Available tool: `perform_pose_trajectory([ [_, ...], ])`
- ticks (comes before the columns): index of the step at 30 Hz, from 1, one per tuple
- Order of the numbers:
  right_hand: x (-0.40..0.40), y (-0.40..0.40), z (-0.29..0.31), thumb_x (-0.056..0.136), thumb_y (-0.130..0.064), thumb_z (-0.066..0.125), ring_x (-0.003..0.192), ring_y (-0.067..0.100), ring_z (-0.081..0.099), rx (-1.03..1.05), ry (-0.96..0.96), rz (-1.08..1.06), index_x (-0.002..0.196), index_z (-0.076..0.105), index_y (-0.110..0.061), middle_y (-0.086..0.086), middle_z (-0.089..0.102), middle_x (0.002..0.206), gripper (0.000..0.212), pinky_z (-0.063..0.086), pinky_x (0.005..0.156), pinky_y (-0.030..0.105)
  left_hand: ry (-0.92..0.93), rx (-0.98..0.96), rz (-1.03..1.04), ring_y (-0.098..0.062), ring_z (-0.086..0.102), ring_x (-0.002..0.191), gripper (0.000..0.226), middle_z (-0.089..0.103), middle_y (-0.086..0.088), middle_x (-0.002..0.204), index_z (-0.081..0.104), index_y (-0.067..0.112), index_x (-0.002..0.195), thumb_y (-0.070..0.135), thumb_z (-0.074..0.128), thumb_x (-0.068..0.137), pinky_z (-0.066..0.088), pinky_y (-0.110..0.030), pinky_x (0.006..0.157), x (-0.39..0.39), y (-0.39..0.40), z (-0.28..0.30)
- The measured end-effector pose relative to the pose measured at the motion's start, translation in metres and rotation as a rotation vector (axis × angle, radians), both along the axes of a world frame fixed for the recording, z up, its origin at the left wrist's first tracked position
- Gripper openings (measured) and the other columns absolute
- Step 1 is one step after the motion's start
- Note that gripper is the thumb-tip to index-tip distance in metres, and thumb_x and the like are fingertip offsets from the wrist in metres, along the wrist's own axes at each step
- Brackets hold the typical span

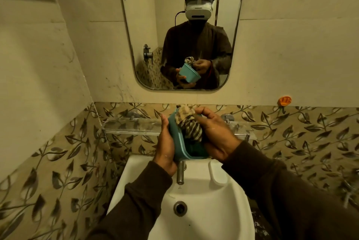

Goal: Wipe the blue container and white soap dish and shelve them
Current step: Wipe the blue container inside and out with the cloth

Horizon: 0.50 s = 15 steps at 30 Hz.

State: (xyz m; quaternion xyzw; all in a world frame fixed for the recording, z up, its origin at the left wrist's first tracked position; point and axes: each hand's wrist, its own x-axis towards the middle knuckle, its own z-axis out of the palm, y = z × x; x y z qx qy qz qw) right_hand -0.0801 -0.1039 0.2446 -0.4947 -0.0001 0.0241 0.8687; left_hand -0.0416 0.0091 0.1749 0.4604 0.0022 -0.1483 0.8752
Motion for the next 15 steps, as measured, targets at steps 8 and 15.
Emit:
perform_pose_trajectory([
  [8,-0.004,-0.02,0.002,0.087,-0.016,0.066,0.094,0.017,0.067,-0.966,-0.278,0.068,0.089,0.065,-0.023,-0.001,0.071,0.1,0.007,0.057,0.077,0.035,0.122,-0.095,-0.144,-0.035,0.075,0.101,0.07,0.075,-0.02,0.117,0.068,0.019,0.126,0.073,0.037,0.093,0.061,-0.047,0.078,-0.011,0.006,0.0],
  [15,0.002,-0.016,0.003,0.085,-0.022,0.068,0.095,0.017,0.064,-1.608,-0.729,-0.194,0.108,0.067,-0.023,0.001,0.07,0.106,0.023,0.056,0.082,0.032,0.105,-0.08,-0.114,-0.034,0.075,0.101,0.068,0.076,-0.019,0.115,0.067,0.02,0.126,0.072,0.037,0.094,0.064,-0.045,0.073,-0.015,-0.003,0.001],
])
